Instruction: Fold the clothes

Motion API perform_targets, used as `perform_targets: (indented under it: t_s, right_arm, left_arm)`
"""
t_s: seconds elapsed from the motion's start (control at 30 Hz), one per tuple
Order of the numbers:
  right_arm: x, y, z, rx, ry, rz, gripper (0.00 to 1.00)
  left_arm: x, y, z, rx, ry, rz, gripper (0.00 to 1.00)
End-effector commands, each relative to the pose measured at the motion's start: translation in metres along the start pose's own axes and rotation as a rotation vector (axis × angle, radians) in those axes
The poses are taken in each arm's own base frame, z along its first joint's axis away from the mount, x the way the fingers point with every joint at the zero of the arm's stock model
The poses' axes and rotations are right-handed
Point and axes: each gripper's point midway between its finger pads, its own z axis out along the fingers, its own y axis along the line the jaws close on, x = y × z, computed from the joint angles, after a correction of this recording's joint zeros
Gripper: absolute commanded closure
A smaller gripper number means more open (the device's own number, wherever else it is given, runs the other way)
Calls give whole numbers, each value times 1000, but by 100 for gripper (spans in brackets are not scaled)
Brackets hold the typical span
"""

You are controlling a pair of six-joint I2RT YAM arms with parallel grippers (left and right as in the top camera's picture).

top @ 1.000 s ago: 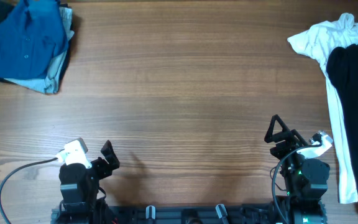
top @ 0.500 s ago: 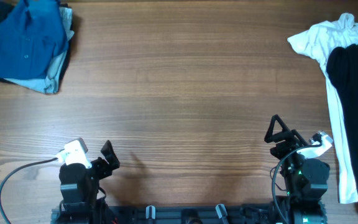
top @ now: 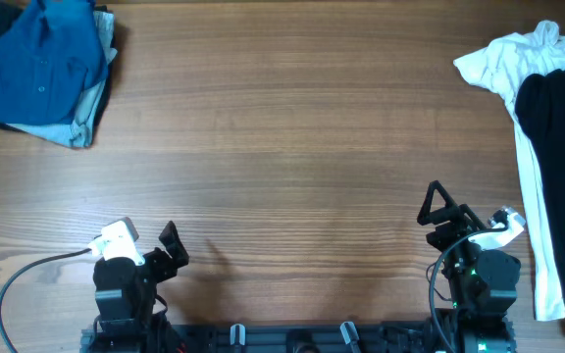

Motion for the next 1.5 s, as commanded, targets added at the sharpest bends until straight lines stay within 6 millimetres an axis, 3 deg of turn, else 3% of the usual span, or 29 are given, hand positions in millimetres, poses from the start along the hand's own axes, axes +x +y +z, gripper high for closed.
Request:
perform_targets:
  t_s: [0.0,0.13,0.63,0.83,0.97,1.13,1.27,1.47]
  right_arm:
    - [-6,2,-2,-2,-27,3,0]
    - [-6,2,-2,-2,-27,4,0]
    - [-6,2,-2,-4,-28,-1,0]
    - [8,16,-3,-94,40,-385,0]
    - [5,24,-6,-124,33,-437,0]
    - [-17,53,-23,-180,-8,-540,0]
    - [-40,75,-39,-181,-15,-591,0]
    - [-70,107,-53,-162,58,-555,0]
  left_arm:
    - [3,0,2,3,8,2,0]
    - [-2,12,1,-70,-22,2,0]
    - [-3,12,1,-68,-28,1,0]
    - [-19,6,1,-44,-90,-6,0]
    - [-30,2,0,-26,-138,-14,0]
    - [-45,-19,-3,83,-190,-13,0]
    - [-61,-51,-13,256,-245,4,0]
    - [-97,-82,-42,413,-380,37,0]
